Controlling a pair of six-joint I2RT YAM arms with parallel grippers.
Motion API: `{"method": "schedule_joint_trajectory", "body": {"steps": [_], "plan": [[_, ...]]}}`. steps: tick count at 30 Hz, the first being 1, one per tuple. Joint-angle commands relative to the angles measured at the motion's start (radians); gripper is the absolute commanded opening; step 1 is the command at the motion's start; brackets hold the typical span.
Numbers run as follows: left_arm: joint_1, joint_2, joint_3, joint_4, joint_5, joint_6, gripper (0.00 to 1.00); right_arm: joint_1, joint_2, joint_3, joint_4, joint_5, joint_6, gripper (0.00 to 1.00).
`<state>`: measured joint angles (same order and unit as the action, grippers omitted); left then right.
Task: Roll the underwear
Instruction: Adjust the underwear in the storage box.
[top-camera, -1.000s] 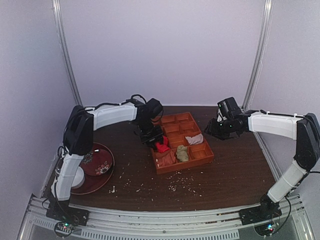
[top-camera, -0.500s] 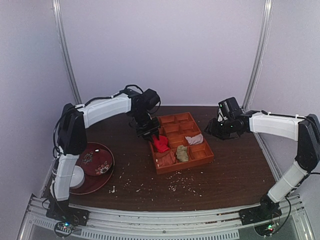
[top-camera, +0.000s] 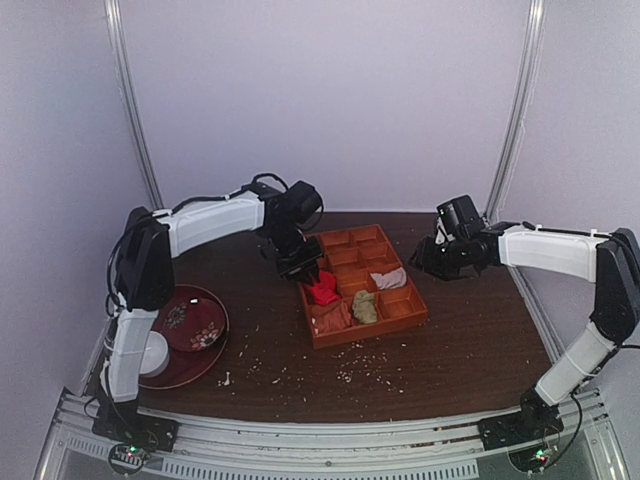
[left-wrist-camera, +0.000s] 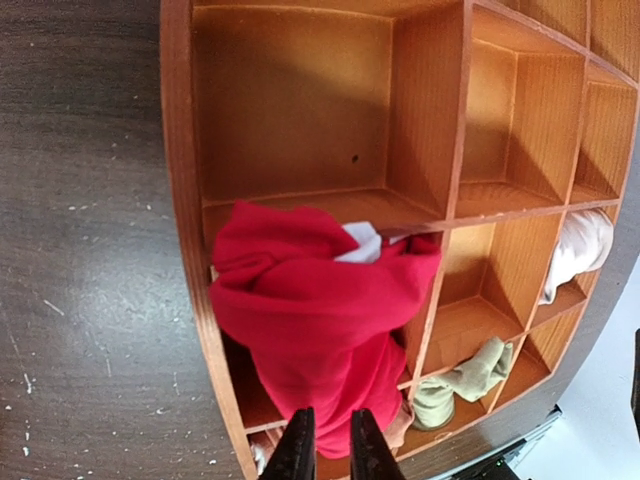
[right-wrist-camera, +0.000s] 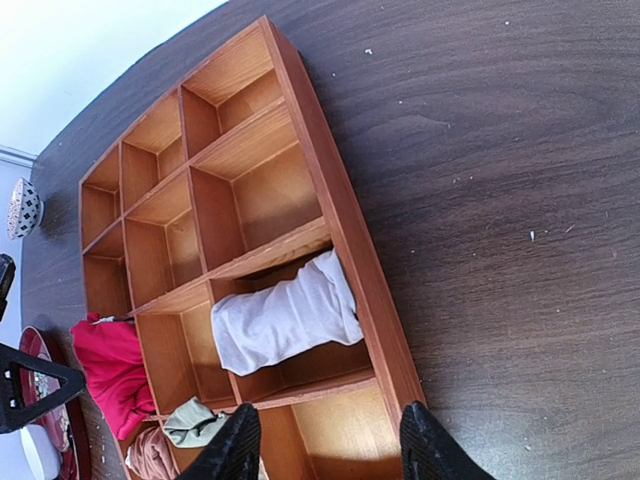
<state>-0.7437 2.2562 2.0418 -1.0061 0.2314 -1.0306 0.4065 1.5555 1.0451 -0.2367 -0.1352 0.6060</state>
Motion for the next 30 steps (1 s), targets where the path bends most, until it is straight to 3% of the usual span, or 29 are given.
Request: {"method": "schedule_joint_trajectory", "body": {"steps": [1, 14, 30], "plan": [[-0.006, 0.056, -0.005, 0.041, -0.01, -0.017, 0.14, -0.003, -0.021, -0.017, 0.0, 0.005, 0.005, 0.47], [-0.011, 0.187, -0.001, 0.04, 0.003, -0.017, 0.15, -0.003, -0.001, -0.003, -0.004, 0.006, 0.001, 0.47], [-0.027, 0.029, 0.033, 0.062, 0.021, -0.017, 0.16, -0.003, 0.014, 0.016, -0.009, 0.01, 0.0, 0.47]]}}
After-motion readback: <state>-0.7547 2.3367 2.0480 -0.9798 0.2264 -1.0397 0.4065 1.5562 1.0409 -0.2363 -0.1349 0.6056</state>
